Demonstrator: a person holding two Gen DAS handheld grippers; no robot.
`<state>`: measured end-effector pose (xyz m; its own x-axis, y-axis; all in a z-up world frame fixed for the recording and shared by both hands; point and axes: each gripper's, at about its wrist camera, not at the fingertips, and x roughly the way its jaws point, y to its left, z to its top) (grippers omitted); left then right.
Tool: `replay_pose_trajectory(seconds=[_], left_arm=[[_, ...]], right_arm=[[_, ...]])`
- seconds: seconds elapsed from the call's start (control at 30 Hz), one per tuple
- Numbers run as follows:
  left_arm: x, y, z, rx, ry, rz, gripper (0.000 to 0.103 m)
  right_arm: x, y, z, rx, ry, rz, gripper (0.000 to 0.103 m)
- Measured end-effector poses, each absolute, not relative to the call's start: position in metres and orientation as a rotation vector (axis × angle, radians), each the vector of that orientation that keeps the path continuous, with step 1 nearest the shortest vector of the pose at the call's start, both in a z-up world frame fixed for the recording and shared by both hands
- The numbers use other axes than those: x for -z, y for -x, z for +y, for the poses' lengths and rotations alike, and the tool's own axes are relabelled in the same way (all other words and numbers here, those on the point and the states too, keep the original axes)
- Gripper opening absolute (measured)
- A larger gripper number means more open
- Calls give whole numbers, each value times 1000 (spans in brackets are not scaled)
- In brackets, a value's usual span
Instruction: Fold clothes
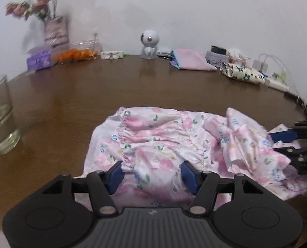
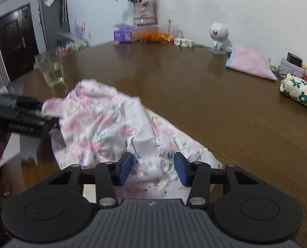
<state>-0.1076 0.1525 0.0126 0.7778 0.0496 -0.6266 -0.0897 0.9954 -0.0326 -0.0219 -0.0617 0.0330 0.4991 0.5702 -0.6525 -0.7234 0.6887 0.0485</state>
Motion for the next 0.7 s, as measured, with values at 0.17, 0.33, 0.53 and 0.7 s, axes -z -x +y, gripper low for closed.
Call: replay_pose_trajectory(seconds=[0.17, 0.33, 0.53, 0.7], left_arm=[[-10, 77, 138, 15, -17, 678, 59], [-12, 43, 135, 87, -75, 685, 58], [-24, 61, 150, 71, 39, 648, 62], [-15, 58, 152, 30, 53, 707, 58]], right_arm=[[-47, 49, -79, -677, 174, 710, 49], [-102, 73, -133, -754, -23, 557, 71], [-73, 37, -136, -762, 87, 623, 41], [-44, 24, -113, -806, 96, 700, 33]])
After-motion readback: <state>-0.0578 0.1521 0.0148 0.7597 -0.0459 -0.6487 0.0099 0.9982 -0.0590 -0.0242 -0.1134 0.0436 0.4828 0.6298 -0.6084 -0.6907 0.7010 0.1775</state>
